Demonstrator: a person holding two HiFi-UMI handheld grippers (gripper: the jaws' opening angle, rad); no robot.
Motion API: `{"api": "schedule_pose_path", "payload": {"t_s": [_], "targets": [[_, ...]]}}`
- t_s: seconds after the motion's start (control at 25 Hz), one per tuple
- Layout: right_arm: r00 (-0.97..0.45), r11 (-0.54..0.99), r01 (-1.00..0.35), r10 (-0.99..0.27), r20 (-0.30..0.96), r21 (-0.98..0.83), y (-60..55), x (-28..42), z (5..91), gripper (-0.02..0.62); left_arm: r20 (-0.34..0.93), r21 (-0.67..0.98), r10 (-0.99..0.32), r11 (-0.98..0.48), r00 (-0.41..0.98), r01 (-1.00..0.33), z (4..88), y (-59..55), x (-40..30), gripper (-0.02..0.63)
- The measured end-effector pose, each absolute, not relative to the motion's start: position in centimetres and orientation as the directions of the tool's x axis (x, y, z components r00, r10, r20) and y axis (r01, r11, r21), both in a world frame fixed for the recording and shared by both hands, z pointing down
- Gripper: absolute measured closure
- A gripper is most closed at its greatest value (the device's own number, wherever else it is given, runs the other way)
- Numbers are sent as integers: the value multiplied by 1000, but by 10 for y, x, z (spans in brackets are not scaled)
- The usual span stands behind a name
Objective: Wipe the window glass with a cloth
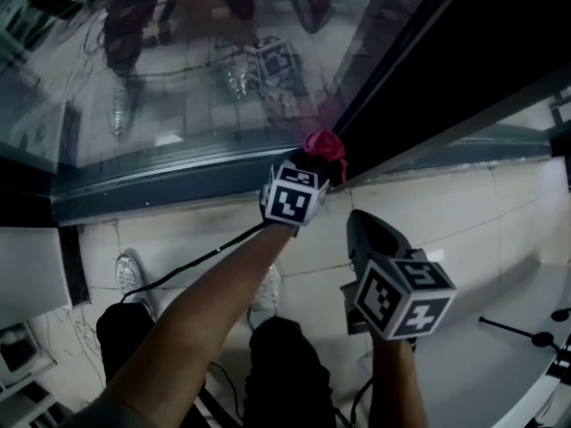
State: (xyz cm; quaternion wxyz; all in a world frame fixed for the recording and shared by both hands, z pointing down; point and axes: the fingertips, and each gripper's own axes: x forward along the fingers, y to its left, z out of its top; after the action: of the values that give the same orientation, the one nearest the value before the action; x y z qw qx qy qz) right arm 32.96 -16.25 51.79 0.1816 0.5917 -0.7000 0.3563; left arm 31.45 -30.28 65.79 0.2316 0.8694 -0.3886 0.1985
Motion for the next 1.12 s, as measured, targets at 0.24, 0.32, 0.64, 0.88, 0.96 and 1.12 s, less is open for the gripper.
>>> {"api": "schedule_pose_path", "payload": {"t_s": [0.24,0.32,0.64,0.88,0.96,1.12], "targets": [[-265,95,-956,-686,678,-277,-172,304,515,603,540,252,-610,-539,580,-803,659,-304,272,554],[-275,107,-954,-682,677,-279,-176,294,513,603,545,247,-619,-527,566,-813,658,-307,257,554],[-318,176,-946,-661,680,-271,-191,244,514,603,552,246,-628,-506,548,-827,654,-310,202,554],[-362,234,-932,-642,676,-277,-200,206,509,603,564,233,-648,-470,512,-851,658,-308,154,554],[-375,252,-927,-635,675,-277,-202,190,509,603,565,234,-657,-451,498,-861,659,-306,134,554],[-417,303,-908,-617,667,-288,-206,154,508,603,569,226,-679,-413,463,-882,660,-305,89,554]]}}
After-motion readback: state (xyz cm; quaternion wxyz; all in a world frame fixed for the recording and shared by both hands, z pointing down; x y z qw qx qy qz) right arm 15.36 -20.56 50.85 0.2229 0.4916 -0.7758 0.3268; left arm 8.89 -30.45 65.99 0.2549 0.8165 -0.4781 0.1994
